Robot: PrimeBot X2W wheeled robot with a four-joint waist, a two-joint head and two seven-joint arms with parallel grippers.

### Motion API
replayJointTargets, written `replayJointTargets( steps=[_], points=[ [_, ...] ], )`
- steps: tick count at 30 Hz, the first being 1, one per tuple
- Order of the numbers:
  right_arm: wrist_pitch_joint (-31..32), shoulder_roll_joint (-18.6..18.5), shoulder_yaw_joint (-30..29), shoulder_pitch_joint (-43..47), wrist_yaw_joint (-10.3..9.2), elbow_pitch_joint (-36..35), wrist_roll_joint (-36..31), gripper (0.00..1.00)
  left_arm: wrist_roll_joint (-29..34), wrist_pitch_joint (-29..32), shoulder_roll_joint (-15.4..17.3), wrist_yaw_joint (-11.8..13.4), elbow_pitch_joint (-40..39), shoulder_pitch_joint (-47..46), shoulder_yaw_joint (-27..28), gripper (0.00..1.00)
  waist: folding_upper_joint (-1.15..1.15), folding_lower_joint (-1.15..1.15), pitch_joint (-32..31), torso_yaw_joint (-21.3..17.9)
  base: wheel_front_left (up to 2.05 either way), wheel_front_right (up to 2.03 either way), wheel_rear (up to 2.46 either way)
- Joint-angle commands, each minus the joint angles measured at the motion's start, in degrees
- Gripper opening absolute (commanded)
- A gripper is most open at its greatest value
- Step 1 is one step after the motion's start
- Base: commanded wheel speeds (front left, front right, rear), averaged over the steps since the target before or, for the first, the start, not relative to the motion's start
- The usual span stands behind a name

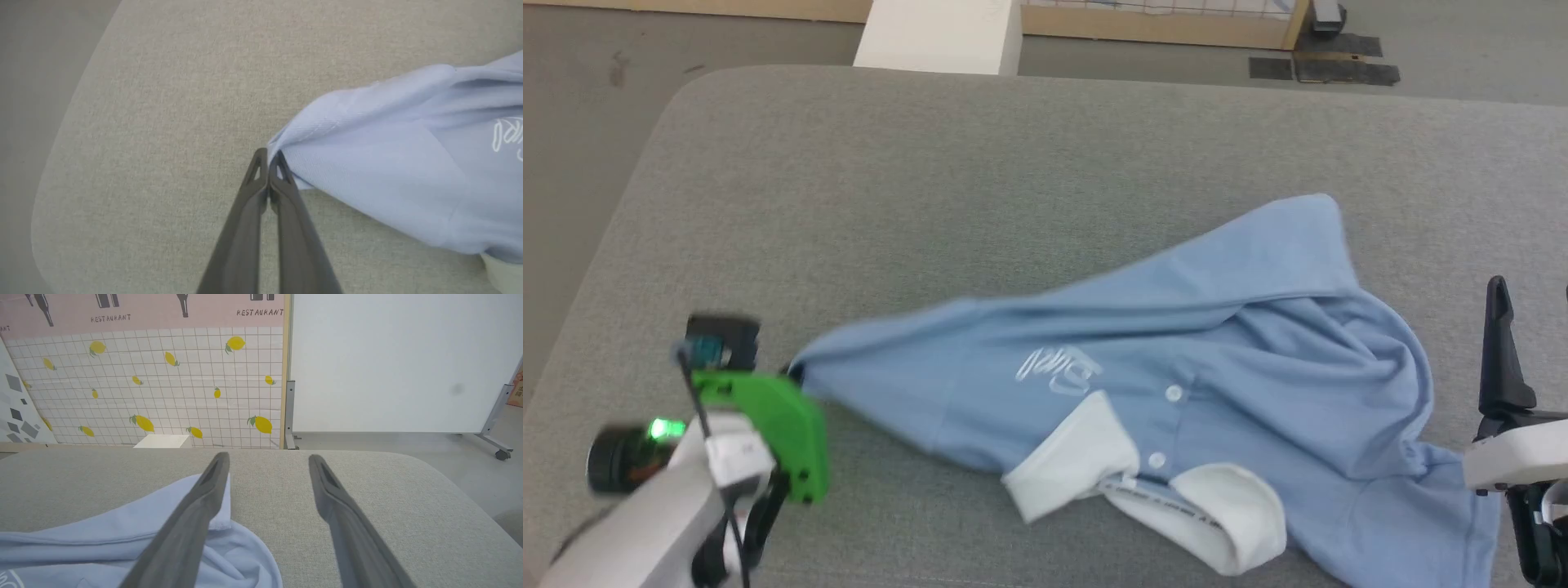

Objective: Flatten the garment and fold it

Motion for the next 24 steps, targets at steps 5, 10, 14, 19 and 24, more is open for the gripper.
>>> replayJointTargets(
  steps=[5,10,14,19,24],
  points=[
    [1.57,0.12,0.82,0.93,-0.09,1.24,-0.76,1.00,-2.54,-2.83,-0.35,0.53,3.89,4.69,0.69,0.40,0.00,0.00,0.82,-0.11,0.00,0.00,0.00],
    [3.61,-0.12,1.68,1.00,-0.09,1.69,-0.62,1.00,-1.55,-7.41,-2.35,-1.92,4.43,3.86,0.77,1.00,0.00,0.00,0.77,0.09,0.00,0.00,0.00],
    [8.84,-2.55,4.64,0.74,-0.09,2.08,1.19,1.00,1.47,-14.04,-4.26,-3.20,3.26,1.51,1.33,1.00,0.00,0.00,0.48,1.27,0.00,0.00,0.00],
    [19.09,-10.50,12.30,-2.47,-0.09,2.34,3.87,1.00,6.86,-21.08,-5.84,-5.75,-0.87,-2.26,0.14,1.00,0.00,0.00,1.32,3.55,0.00,0.00,0.00],
    [30.51,-19.69,19.39,-8.76,-0.09,3.59,8.67,1.00,12.64,-24.79,-6.65,-6.89,-4.03,-4.74,-2.69,1.00,0.00,0.00,3.43,6.90,0.00,0.00,0.00]
  ],
)
